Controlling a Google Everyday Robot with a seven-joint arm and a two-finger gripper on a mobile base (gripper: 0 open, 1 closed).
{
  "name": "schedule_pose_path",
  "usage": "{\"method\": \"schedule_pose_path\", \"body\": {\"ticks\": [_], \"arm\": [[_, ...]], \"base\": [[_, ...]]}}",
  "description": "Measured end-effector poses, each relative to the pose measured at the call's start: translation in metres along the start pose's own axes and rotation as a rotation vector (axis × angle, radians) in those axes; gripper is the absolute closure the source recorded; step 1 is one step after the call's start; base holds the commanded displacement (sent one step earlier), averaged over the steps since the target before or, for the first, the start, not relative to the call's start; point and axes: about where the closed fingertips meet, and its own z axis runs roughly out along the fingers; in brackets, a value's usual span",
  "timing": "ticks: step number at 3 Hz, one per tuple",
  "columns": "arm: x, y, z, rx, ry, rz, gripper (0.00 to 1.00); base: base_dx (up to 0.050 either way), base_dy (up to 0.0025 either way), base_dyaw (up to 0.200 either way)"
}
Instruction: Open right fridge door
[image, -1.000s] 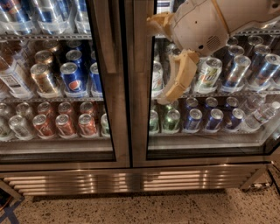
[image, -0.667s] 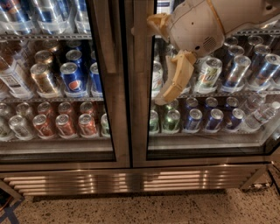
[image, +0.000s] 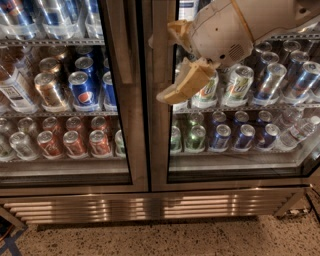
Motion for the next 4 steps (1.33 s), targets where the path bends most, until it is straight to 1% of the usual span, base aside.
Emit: {"method": "schedule_pose_path", "body": {"ticks": [2, 3, 4], "arm": [[0.000, 0.000, 0.000, 0.000, 0.000, 0.000, 0.88], [0.003, -0.007, -0.001, 0.000, 0.000, 0.000, 1.00], [0.005, -0.013, -0.005, 0.000, 0.000, 0.000, 1.00]], "base": [[0.000, 0.00000, 0.000], [0.000, 0.00000, 0.000], [0.000, 0.00000, 0.000]]}}
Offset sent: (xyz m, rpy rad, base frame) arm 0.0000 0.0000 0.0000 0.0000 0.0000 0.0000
